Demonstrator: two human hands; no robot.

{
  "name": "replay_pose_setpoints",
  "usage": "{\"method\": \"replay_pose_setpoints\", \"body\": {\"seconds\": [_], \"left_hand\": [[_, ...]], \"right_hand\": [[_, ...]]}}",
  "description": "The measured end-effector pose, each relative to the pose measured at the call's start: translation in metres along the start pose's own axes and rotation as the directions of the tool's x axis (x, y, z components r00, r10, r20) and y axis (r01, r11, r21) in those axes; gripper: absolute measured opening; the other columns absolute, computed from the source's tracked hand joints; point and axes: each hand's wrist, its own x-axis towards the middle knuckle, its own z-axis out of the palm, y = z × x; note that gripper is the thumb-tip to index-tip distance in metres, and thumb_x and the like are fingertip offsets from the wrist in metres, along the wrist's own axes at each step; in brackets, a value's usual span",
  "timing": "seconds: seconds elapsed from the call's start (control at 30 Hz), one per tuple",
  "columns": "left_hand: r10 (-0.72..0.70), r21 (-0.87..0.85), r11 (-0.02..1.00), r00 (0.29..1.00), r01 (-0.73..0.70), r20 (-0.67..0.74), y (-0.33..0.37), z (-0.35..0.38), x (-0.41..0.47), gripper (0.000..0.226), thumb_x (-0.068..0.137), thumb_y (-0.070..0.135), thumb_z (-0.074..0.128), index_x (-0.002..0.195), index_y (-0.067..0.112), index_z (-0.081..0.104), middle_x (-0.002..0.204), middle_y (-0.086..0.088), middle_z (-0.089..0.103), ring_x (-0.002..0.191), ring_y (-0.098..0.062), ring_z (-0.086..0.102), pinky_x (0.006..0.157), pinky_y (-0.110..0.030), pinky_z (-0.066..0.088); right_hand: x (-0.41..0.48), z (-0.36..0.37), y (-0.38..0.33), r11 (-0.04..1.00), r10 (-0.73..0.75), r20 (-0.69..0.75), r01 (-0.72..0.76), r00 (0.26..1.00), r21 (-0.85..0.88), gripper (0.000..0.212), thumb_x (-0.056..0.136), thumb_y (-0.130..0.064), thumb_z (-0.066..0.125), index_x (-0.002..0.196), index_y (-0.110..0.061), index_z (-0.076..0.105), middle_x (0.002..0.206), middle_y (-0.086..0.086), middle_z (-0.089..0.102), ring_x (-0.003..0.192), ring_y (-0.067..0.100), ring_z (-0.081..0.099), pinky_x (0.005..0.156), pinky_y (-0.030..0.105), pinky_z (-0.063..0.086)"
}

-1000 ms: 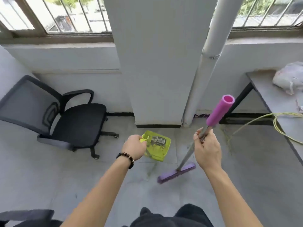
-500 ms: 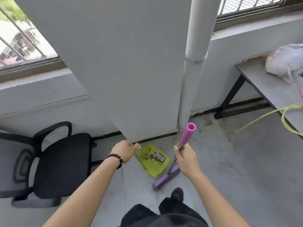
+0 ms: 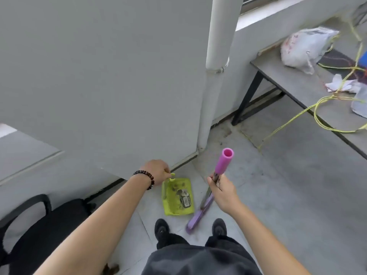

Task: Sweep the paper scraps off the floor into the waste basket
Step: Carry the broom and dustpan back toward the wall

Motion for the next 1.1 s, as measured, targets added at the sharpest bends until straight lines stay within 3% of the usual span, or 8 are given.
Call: {"method": "replay_pose_setpoints", "body": {"seconds": [0.13, 0.27, 0.37, 0.47, 0.53, 0.77, 0.9, 1.1], "left_hand": [[0.059, 0.114, 0.992, 0.998, -0.060, 0.011, -0.031, -0.010, 0.030, 0.031, 0.090, 0.048, 0.058, 0.116, 0.032, 0.068, 0.129, 0.006, 0.062, 0.119, -0.019, 0.056, 0.095, -0.031, 0.046], [-0.075, -0.298, 0.954, 0.992, 0.040, -0.106, -0.061, -0.017, 0.043, 0.053, 0.085, 0.039, 0.069, 0.133, 0.024, 0.053, 0.128, -0.002, 0.059, 0.120, -0.024, 0.054, 0.095, -0.033, 0.045], [-0.395, -0.795, 0.582, 0.914, 0.170, -0.093, -0.080, -0.003, 0.045, 0.039, 0.079, 0.030, 0.076, 0.111, 0.015, 0.059, 0.100, -0.005, 0.062, 0.104, -0.030, 0.063, 0.087, -0.035, 0.050], [-0.544, -0.940, 0.272, 0.838, 0.208, 0.029, -0.101, 0.009, 0.052, 0.036, 0.080, 0.042, 0.067, 0.086, 0.006, 0.061, 0.086, -0.012, 0.070, 0.087, -0.036, 0.070, 0.084, -0.045, 0.057], [-0.540, -0.933, 0.292, 0.841, 0.211, 0.021, -0.112, 0.008, 0.057, 0.038, 0.084, 0.043, 0.064, 0.085, 0.005, 0.061, 0.089, -0.018, 0.071, 0.086, -0.036, 0.069, 0.085, -0.047, 0.056], [-0.258, -0.760, 0.648, 0.954, 0.053, -0.153, -0.098, -0.020, 0.069, 0.036, 0.083, 0.042, 0.071, 0.081, 0.009, 0.055, 0.084, -0.015, 0.066, 0.079, -0.032, 0.064, 0.079, -0.046, 0.053], [-0.270, -0.813, 0.582, 0.948, 0.020, -0.170, -0.084, -0.030, 0.081, 0.026, 0.086, 0.034, 0.071, 0.091, 0.010, 0.064, 0.083, -0.006, 0.066, 0.081, -0.026, 0.065, 0.083, -0.040, 0.054], [-0.384, -0.750, 0.638, 0.916, 0.173, -0.115, -0.096, -0.033, 0.093, 0.033, 0.092, 0.038, 0.061, 0.078, 0.009, 0.063, 0.092, -0.014, 0.073, 0.093, -0.031, 0.069, 0.080, -0.038, 0.053]], "right_hand": [[-0.002, 0.021, -0.011, 0.994, 0.092, -0.064, -0.088, 0.994, 0.060, 0.012, 0.099, -0.027, 0.050, 0.093, -0.016, 0.050, 0.084, 0.009, 0.058, 0.075, 0.019, 0.052, 0.072, 0.036, 0.045], [0.003, 0.041, -0.028, 0.989, 0.132, -0.121, -0.122, 0.984, 0.084, 0.011, 0.098, -0.026, 0.051, 0.092, -0.017, 0.051, 0.080, 0.005, 0.056, 0.076, 0.019, 0.053, 0.072, 0.035, 0.045], [0.009, 0.054, -0.037, 0.990, 0.129, -0.108, -0.121, 0.986, 0.078, 0.011, 0.098, -0.031, 0.049, 0.092, -0.022, 0.050, 0.080, -0.002, 0.056, 0.076, 0.015, 0.053, 0.074, 0.036, 0.047], [0.015, 0.062, -0.044, 0.992, 0.122, -0.093, -0.117, 0.988, 0.049, 0.009, 0.099, -0.030, 0.049, 0.094, -0.023, 0.051, 0.083, 0.001, 0.059, 0.079, 0.015, 0.055, 0.075, 0.034, 0.047], [0.018, 0.063, -0.050, 0.994, 0.108, -0.092, -0.105, 0.990, 0.039, 0.009, 0.099, -0.029, 0.050, 0.095, -0.022, 0.051, 0.082, -0.002, 0.057, 0.076, 0.012, 0.054, 0.075, 0.032, 0.046], [0.021, 0.058, -0.051, 0.996, 0.084, -0.046, -0.083, 0.995, 0.027, 0.009, 0.100, -0.030, 0.048, 0.093, -0.024, 0.048, 0.080, -0.002, 0.054, 0.072, 0.011, 0.049, 0.072, 0.033, 0.046], [0.021, 0.056, -0.049, 0.998, 0.062, -0.028, -0.063, 0.998, -0.008, 0.010, 0.101, -0.032, 0.046, 0.093, -0.025, 0.047, 0.081, -0.001, 0.056, 0.073, 0.010, 0.050, 0.072, 0.031, 0.046], [0.030, 0.054, -0.055, 0.996, 0.041, 0.008, -0.041, 0.999, -0.081, 0.011, 0.101, -0.032, 0.047, 0.094, -0.023, 0.047, 0.081, -0.005, 0.055, 0.072, 0.008, 0.051, 0.068, 0.026, 0.044]]}}
